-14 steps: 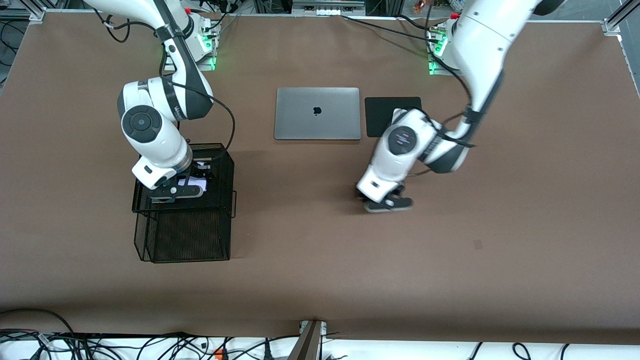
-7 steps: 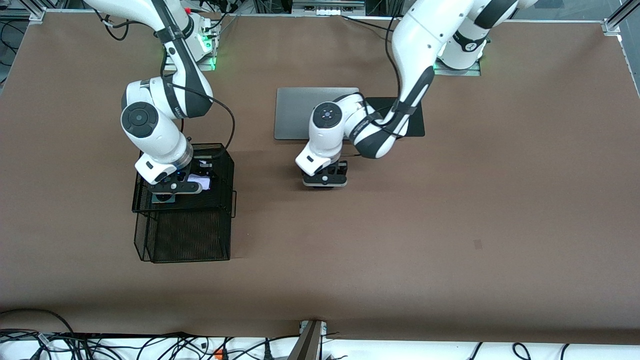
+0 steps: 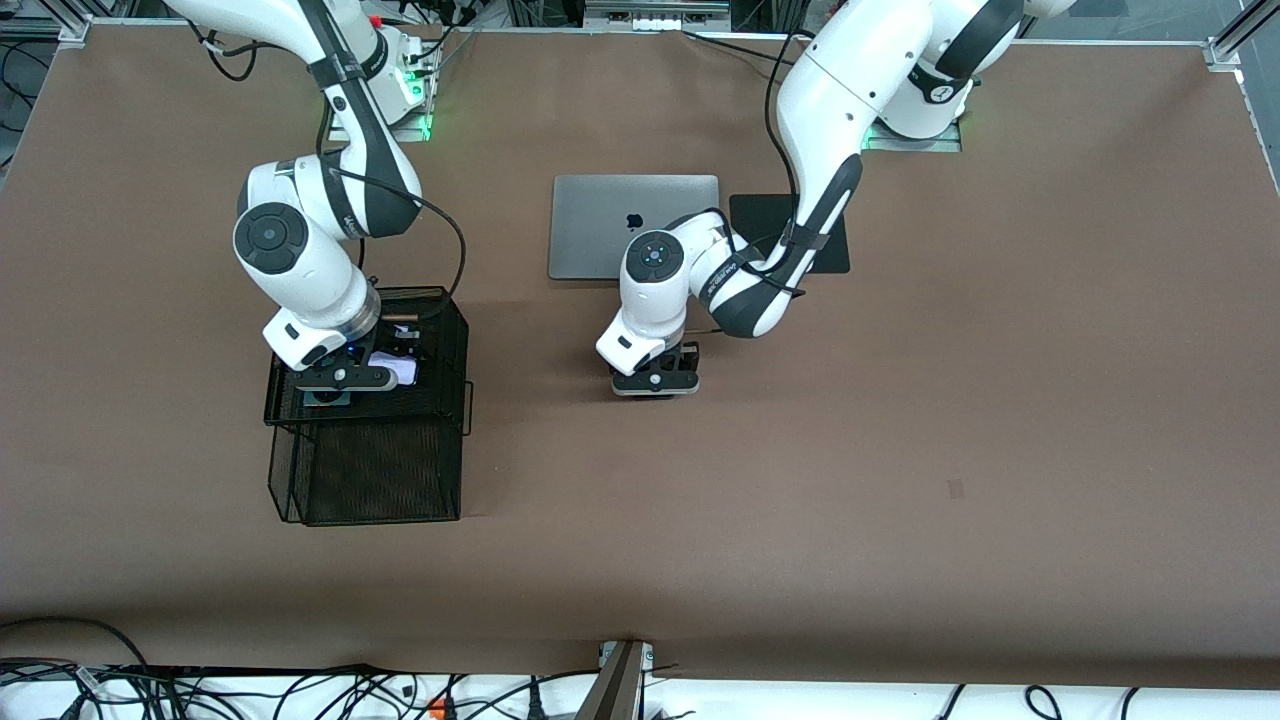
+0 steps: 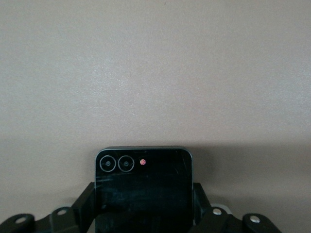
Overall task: Place phones with both arms
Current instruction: 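Drop the HUAWEI in the basket while the left gripper sets the black phone, then reach the right gripper to the black phone while the left gripper withdraws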
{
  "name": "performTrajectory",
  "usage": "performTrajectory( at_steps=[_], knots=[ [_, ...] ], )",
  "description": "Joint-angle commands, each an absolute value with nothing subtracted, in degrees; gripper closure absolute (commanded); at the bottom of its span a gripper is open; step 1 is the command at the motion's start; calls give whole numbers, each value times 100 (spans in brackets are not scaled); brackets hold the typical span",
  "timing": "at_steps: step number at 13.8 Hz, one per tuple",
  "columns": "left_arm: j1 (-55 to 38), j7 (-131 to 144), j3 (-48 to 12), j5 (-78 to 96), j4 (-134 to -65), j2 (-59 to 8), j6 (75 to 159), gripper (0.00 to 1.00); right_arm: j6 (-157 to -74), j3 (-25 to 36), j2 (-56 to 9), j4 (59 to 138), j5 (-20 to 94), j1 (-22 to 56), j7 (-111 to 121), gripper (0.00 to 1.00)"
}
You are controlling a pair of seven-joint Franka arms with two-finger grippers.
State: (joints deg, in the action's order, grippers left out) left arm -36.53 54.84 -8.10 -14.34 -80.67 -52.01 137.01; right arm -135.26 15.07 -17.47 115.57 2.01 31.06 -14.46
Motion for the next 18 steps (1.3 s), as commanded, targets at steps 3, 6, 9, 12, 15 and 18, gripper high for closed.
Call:
performTrajectory(
  at_steps=[3, 6, 9, 12, 15, 18],
  knots=[
    [-3701, 5406, -729, -1556, -7761, -5116, 13509, 0, -13746, 1547, -1582, 11689, 316, 3146, -1389, 1],
    [-3316, 5170, -756, -1530, -7673, -4757, 12984, 0, -13711, 1547, -1582, 11584, 316, 3146, -1363, 0],
    [-2674, 4555, -888, -1477, -7717, -4159, 12001, 0, -13537, 1547, -1582, 11313, 316, 3146, -1336, 1],
    [-1997, 3572, -905, -1293, -7743, -3640, 11129, 0, -12371, 1529, -1766, 10332, 316, 3146, -1362, 1],
    [-1277, 2658, -923, -1239, -7752, -3148, 10479, 0, -11130, 1372, -2555, 8672, 753, 3260, -1914, 1],
    [-652, 1804, -923, -1011, -7743, -2586, 9907, 0, -11161, 986, -3320, 7903, 1168, 3567, -2757, 1]
  ],
)
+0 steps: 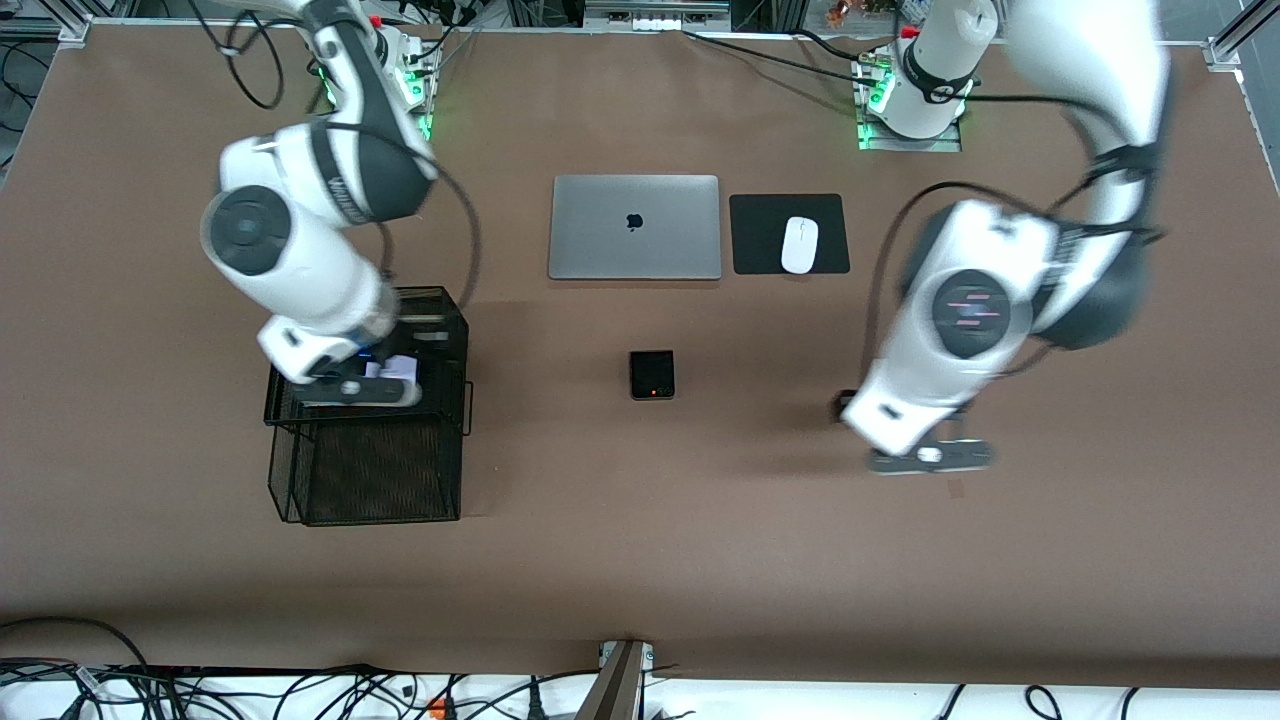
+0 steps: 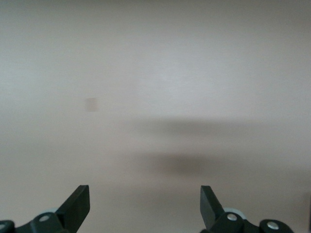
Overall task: Place phones with both arms
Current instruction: 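Reach the right gripper to the black phone while the left gripper withdraws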
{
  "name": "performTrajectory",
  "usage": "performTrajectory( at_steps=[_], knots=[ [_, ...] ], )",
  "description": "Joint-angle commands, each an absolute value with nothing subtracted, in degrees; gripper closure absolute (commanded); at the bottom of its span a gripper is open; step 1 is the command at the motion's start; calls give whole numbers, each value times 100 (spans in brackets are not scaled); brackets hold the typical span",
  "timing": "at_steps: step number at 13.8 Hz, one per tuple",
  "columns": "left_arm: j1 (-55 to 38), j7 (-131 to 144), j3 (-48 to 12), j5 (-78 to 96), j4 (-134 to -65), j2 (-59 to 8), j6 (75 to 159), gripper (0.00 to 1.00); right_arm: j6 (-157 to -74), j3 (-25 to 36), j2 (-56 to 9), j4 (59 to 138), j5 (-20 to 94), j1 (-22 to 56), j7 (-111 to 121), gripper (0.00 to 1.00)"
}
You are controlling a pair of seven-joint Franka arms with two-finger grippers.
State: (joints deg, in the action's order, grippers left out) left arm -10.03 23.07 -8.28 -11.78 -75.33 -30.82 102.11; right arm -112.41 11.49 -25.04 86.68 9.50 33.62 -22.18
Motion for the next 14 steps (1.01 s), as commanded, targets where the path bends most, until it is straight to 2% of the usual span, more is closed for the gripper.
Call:
performTrajectory(
  at_steps=[1, 6, 10, 14],
  knots=[
    [-485, 1645, -923, -1002, -7743, -2401, 9740, 0, -11545, 845, -3635, 7701, 1169, 3708, -2890, 1],
    [228, 677, -914, -282, -7752, -1461, 8870, 0, -12927, 817, -4613, 7374, 1143, 4481, -3603, 1],
    [316, 756, -914, -35, -7831, -1055, 8702, 0, -13709, 817, -5096, 7374, 1160, 4894, -3988, 1],
    [316, 747, -870, -44, -7753, -800, 8517, 0, -13764, 817, -5317, 7392, 880, 4992, -4034, 1]
  ],
)
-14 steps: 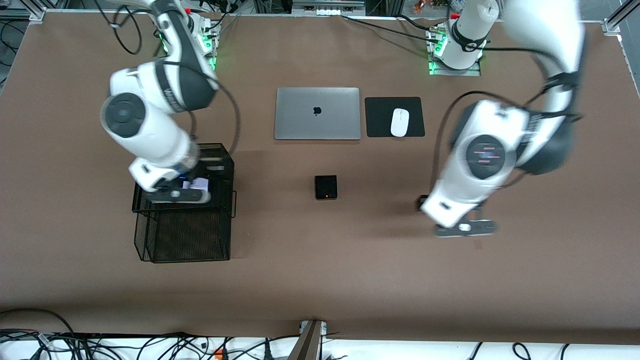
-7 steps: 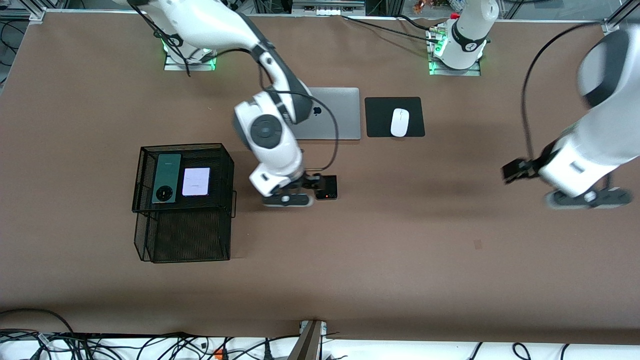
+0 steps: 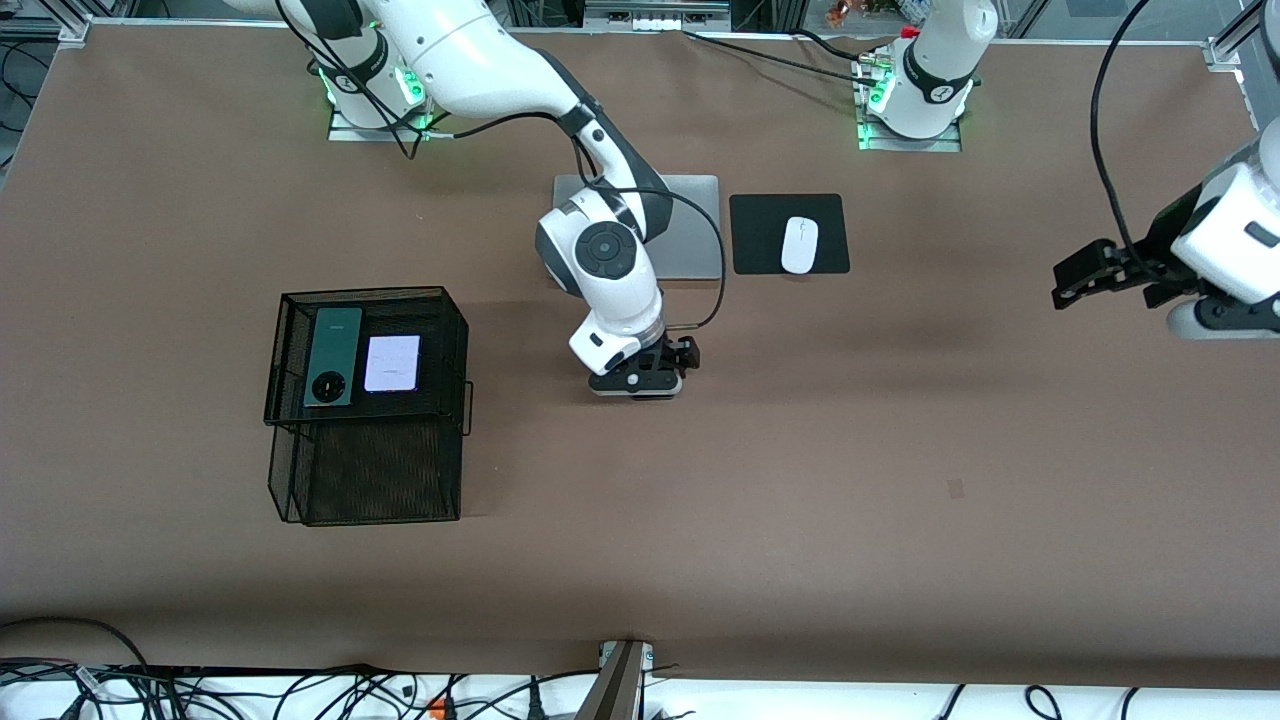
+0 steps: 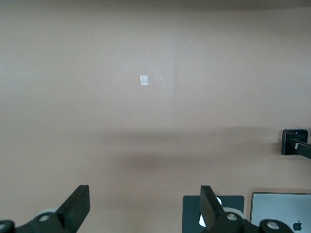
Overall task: Place phones with both arms
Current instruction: 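Reach the right gripper to the black phone while the left gripper withdraws, then grasp and lift the black phone with the right gripper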
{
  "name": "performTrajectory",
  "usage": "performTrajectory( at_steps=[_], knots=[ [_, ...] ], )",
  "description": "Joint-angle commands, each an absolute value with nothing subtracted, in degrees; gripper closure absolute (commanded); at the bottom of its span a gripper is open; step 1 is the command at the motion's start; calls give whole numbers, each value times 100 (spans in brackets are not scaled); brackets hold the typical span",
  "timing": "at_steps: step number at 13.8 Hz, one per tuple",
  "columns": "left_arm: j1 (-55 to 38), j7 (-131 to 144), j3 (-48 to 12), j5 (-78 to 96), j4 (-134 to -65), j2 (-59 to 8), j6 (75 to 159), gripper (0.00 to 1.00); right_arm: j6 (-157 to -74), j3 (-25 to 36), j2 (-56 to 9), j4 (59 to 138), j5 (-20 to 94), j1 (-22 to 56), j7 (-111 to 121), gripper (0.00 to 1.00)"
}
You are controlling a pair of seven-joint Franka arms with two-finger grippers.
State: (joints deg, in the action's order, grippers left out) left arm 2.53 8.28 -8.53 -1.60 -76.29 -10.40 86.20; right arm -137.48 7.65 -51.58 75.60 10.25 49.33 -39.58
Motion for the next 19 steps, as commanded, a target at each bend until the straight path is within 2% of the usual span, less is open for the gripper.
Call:
performTrajectory(
  at_steps=[1, 4, 15, 16, 19],
  knots=[
    [316, 738, -861, -44, -7752, -800, 8517, 0, -13755, 817, -5361, 7392, 687, 5036, -3999, 1],
    [316, 686, -853, -105, -7752, -800, 8499, 0, -13772, 817, -5475, 7409, 308, 5071, -3990, 1],
    [246, 9, -633, -123, -7997, -563, 8218, 0, -14140, 809, -5756, 7392, 308, 5098, -3753, 2],
    [255, 17, -650, -123, -7998, -563, 8218, 0, -14185, 809, -5774, 7392, 308, 5098, -3753, 14],
    [237, 140, -685, -62, -7981, -571, 8209, 0, -14186, 773, -5766, 7392, 325, 5098, -3718, 60]
  ],
)
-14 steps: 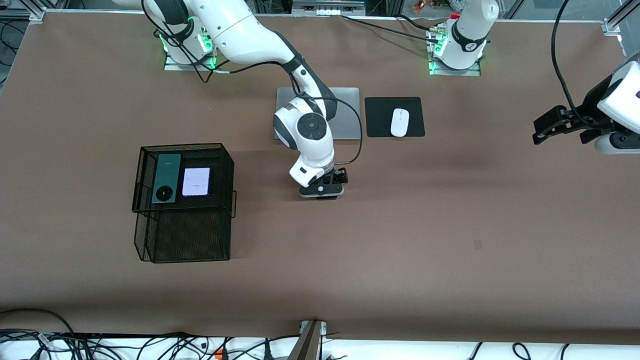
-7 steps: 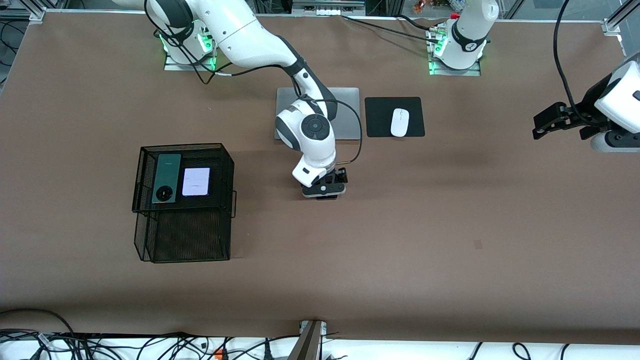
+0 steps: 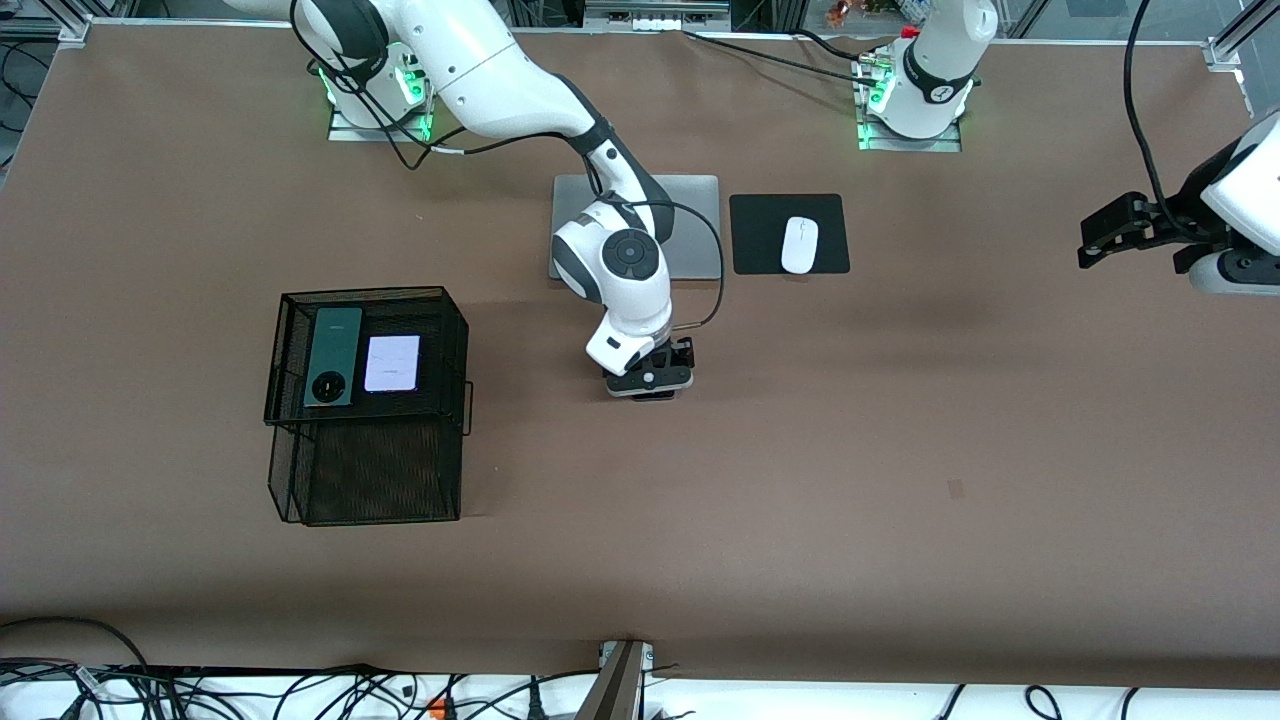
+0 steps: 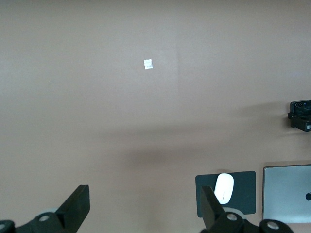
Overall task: Place phones with both arms
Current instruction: 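Grasp and lift the black phone with the right gripper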
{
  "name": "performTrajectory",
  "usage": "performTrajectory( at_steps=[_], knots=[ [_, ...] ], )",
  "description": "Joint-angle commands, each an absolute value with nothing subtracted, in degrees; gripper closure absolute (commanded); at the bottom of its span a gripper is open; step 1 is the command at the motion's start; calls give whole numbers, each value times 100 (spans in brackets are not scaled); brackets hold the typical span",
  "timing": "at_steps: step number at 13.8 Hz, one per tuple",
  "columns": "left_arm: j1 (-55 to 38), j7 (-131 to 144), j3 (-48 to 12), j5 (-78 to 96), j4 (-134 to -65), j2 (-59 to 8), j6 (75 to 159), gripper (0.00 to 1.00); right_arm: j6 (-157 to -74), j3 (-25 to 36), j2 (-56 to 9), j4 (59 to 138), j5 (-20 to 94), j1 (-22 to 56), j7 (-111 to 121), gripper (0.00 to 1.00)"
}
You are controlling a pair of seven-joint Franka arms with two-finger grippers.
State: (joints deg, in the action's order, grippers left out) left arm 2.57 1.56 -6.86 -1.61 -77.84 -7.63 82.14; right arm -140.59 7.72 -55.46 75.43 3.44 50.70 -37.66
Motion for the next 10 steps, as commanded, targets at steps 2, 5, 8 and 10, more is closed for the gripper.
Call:
performTrajectory(
  at_steps=[2, 5, 8, 10],
  knots=[
    [220, 132, -694, -44, -7972, -597, 8209, 0, -14168, 773, -5757, 7392, 325, 5098, -3718, 81],
    [211, 106, -703, -44, -7945, -641, 8218, 0, -14115, 791, -5678, 7392, 308, 5098, -3726, 93],
    [202, 79, -703, -53, -7928, -642, 8253, 0, -13765, 852, -5450, 7374, 281, 5098, -3762, 93],
    [202, 53, -703, -53, -7928, -642, 8253, 0, -13571, 993, -5213, 7374, 185, 5098, -3753, 94]
  ],
)
